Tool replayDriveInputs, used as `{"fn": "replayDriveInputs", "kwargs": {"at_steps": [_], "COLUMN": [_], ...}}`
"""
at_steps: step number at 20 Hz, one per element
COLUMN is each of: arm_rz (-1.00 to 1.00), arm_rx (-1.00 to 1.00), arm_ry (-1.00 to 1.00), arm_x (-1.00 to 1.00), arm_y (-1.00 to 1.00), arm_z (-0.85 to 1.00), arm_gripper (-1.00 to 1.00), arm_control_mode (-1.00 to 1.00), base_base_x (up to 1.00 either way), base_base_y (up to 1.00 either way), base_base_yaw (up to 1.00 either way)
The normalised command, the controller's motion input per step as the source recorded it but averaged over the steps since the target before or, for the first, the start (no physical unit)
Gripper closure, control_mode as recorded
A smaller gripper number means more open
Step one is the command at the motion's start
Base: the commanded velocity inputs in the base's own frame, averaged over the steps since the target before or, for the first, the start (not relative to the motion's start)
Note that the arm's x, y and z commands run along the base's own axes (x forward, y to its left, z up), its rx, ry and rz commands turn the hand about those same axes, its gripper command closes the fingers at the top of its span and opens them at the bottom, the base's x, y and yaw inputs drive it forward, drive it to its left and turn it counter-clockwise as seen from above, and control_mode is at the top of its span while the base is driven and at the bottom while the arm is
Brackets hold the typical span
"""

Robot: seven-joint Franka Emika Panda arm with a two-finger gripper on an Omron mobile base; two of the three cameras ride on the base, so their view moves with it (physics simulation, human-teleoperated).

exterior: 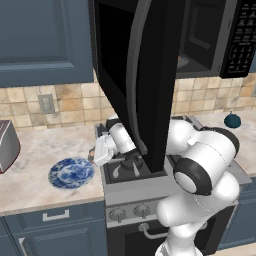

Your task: Pick the egg from the microwave and place it on plate located on the counter.

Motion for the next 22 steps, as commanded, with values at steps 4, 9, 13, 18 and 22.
{"fn": "replayDriveInputs", "kwargs": {"at_steps": [4, 9, 13, 18, 22], "arm_rz": [0.05, 0.04, 0.04, 0.03, 0.00], "arm_rx": [0.04, 0.00, 0.00, 0.00, 0.00], "arm_ry": [0.00, 0.00, 0.00, 0.00, 0.00], "arm_x": [0.00, 0.05, 0.05, 0.00, 0.00], "arm_y": [0.27, 0.19, 0.12, 0.16, 0.21], "arm_z": [-0.26, -0.18, -0.22, -0.09, -0.01], "arm_gripper": [1.00, 1.00, 1.00, 1.00, 1.00], "arm_control_mode": [-1.00, -1.00, -1.00, -1.00, -1.00], "base_base_x": [0.00, 0.00, 0.00, 0.00, 0.00], "base_base_y": [0.00, 0.00, 0.00, 0.00, 0.00], "base_base_yaw": [0.00, 0.00, 0.00, 0.00, 0.00]}}
